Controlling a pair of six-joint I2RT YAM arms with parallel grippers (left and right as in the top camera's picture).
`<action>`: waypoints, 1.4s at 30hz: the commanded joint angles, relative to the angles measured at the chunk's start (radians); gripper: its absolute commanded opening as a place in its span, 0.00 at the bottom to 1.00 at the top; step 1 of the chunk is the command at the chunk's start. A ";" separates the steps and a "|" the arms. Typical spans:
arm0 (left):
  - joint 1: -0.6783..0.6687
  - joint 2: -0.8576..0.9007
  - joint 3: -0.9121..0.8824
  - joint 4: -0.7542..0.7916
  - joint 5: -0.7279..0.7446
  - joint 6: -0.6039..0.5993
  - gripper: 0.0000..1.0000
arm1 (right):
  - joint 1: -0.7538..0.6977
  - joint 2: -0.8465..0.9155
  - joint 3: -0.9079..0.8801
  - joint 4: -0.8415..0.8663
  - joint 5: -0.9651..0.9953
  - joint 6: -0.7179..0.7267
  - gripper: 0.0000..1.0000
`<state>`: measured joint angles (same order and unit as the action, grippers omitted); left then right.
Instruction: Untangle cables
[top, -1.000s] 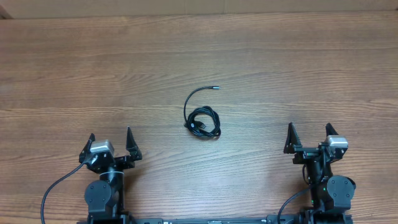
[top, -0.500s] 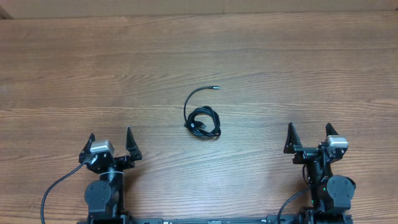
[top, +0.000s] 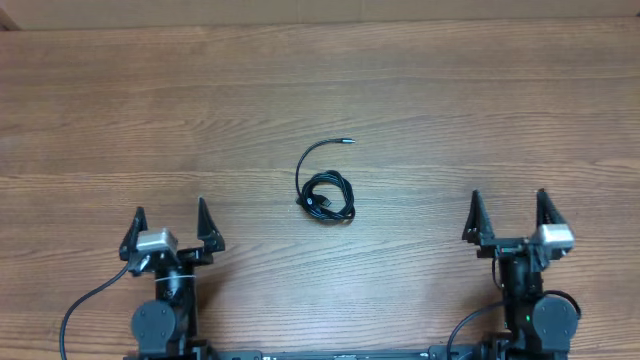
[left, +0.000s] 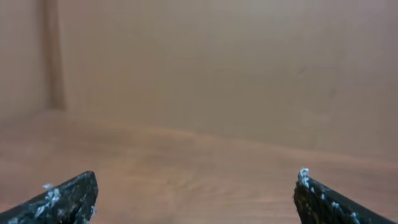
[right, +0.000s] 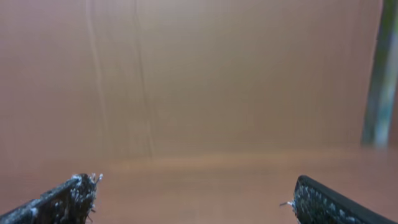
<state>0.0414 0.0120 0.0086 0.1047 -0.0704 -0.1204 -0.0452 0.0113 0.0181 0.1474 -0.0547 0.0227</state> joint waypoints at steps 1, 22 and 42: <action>0.004 -0.008 0.042 0.035 0.124 0.008 0.99 | -0.002 -0.008 -0.010 0.151 -0.146 0.002 1.00; 0.004 0.117 0.761 -0.571 0.165 -0.091 1.00 | -0.001 0.119 0.738 -0.550 -0.039 0.006 1.00; 0.004 0.457 1.184 -0.985 0.440 -0.196 1.00 | -0.001 0.420 1.442 -1.352 -0.304 0.007 1.00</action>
<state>0.0414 0.4652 1.1809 -0.8639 0.3275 -0.2996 -0.0452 0.4244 1.4532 -1.1934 -0.2810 0.0257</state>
